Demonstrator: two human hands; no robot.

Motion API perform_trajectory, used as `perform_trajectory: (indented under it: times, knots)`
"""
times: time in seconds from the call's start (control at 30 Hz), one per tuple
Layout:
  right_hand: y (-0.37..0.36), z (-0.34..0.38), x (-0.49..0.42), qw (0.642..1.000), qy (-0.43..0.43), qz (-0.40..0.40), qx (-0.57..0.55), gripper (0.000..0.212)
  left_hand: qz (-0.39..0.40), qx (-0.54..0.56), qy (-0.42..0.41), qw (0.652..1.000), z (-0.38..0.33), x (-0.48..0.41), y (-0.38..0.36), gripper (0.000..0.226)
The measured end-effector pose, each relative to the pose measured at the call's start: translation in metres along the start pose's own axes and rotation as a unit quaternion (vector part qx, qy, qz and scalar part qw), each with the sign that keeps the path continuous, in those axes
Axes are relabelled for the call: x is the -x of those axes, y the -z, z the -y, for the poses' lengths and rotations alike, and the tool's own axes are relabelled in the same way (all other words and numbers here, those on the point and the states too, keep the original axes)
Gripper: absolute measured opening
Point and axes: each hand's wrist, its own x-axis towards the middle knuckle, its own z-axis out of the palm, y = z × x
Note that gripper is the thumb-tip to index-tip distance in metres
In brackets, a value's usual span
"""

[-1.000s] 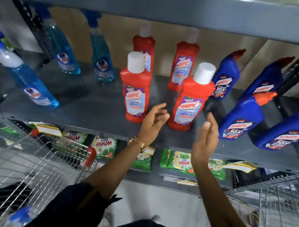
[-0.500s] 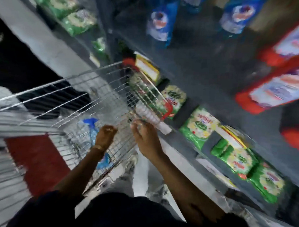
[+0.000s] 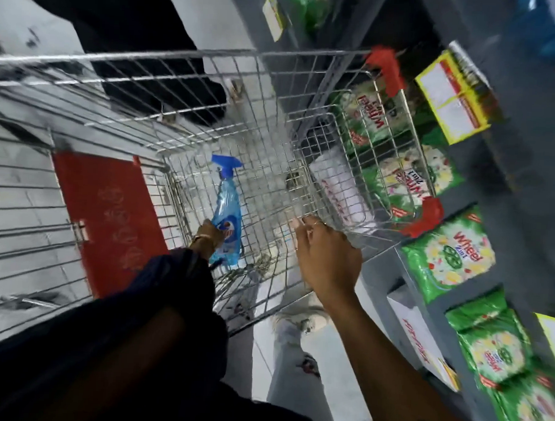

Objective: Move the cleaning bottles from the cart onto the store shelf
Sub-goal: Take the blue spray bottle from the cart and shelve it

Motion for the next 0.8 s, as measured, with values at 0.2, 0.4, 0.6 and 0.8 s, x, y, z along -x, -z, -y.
perform_trajectory:
  times: [0.2,0.4,0.6,0.8]
  knots:
    - [0.001,0.001,0.002,1.000,-0.004,-0.005,-0.024,0.044,0.090,0.134,0.020,0.987,-0.001,0.013,0.008,0.024]
    - [0.003,0.003,0.004,0.999,0.000,-0.010,-0.034,0.034,0.016,-0.059,-0.091,0.994,-0.036,0.040,0.008,0.040]
    - [0.035,-0.003,0.008,0.912,-0.030,0.040,-0.407,0.048,0.101,0.076,-0.277,0.953,-0.091,0.129,0.038,0.033]
    - [0.118,-0.042,0.050,0.721,-0.035,0.072,-0.689,0.022,0.250,0.139,-0.368,0.885,-0.159,0.252,0.058,0.031]
